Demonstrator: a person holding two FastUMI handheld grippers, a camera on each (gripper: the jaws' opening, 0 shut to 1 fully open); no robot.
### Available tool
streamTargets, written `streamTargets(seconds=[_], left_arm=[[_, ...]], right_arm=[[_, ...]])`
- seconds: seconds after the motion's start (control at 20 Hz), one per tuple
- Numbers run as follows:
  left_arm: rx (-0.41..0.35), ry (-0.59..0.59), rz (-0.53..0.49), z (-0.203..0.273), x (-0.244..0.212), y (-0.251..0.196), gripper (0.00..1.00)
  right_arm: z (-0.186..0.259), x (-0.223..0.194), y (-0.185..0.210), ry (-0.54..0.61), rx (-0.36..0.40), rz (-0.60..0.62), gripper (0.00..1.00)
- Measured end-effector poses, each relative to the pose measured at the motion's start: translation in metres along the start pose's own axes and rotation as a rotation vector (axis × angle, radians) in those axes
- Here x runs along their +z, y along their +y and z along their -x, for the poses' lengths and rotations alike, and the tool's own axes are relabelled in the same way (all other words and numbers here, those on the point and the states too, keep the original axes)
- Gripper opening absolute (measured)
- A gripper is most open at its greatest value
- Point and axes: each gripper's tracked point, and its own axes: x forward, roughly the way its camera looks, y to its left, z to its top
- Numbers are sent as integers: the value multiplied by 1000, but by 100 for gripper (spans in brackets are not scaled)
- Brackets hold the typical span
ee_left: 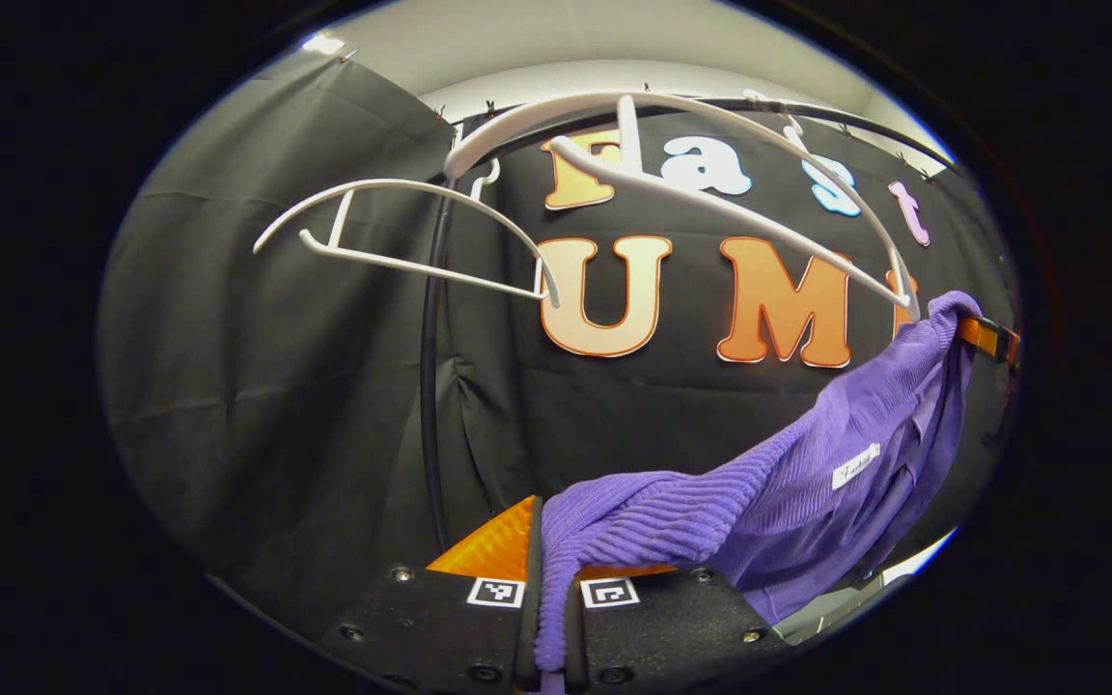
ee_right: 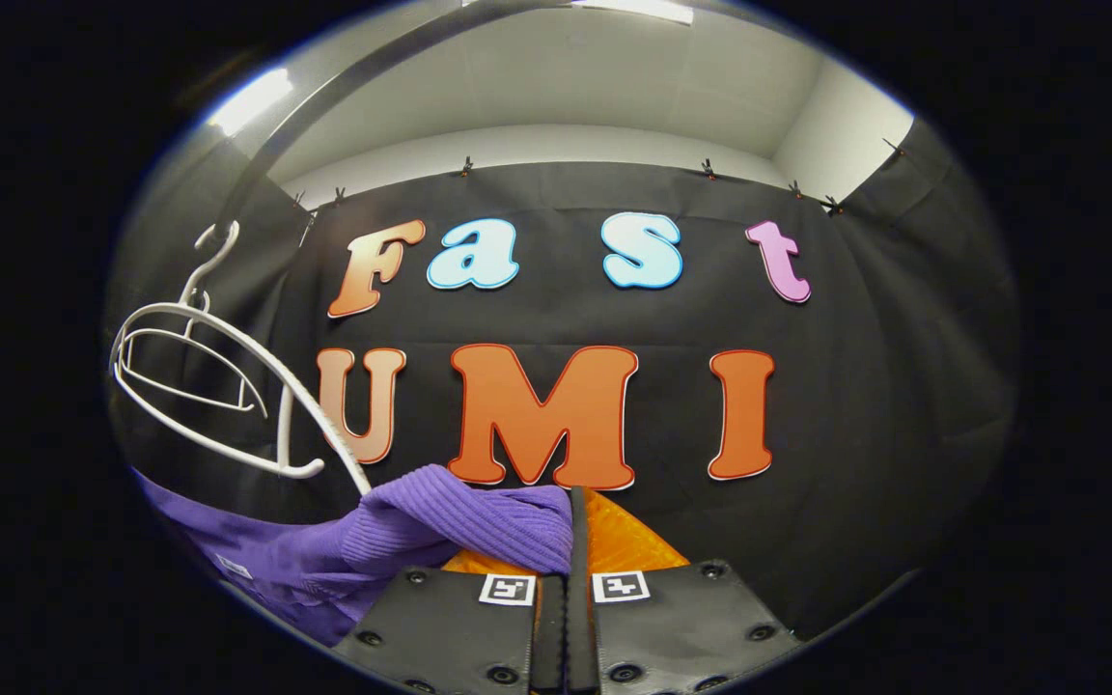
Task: Grasp the clothes on the hanger with both hands and then place them into the laundry hamper below.
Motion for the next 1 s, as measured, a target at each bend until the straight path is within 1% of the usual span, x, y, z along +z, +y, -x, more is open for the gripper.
streamTargets(seconds=[0.15, 0.3, 0.45, 0.5, 0.55, 0.6, 0.65, 0.75, 0.85, 0.9, 1.0], left_arm=[[-66, 5, 10, 8, -1, -29, 9], [-190, 45, 55, 12, -15, -79, 9], [-289, 115, 79, 20, -37, -127, 8], [-338, 142, 102, 21, -45, -145, 8], [-390, 185, 132, 25, -55, -163, 10], [-427, 230, 157, 30, -67, -174, 10], [-448, 278, 172, 33, -81, -183, 8], [-466, 390, 201, 39, -116, -195, 8], [-480, 530, 257, 55, -144, -213, 9], [-484, 585, 266, 61, -158, -220, 9], [-487, 654, 244, 69, -179, -227, 10]], right_arm=[[21, -13, 3, 42, 29, -12, 8], [45, -48, 25, 123, 98, -45, 8], [69, -92, 53, 226, 164, -68, 8], [77, -108, 62, 262, 178, -69, 8], [85, -123, 69, 302, 189, -72, 8], [95, -139, 76, 344, 198, -80, 8], [106, -157, 82, 388, 201, -95, 8], [121, -194, 90, 501, 188, -136, 8], [140, -230, 87, 614, 152, -176, 8], [149, -246, 85, 661, 131, -197, 8], [163, -277, 83, 759, 96, -217, 10]])
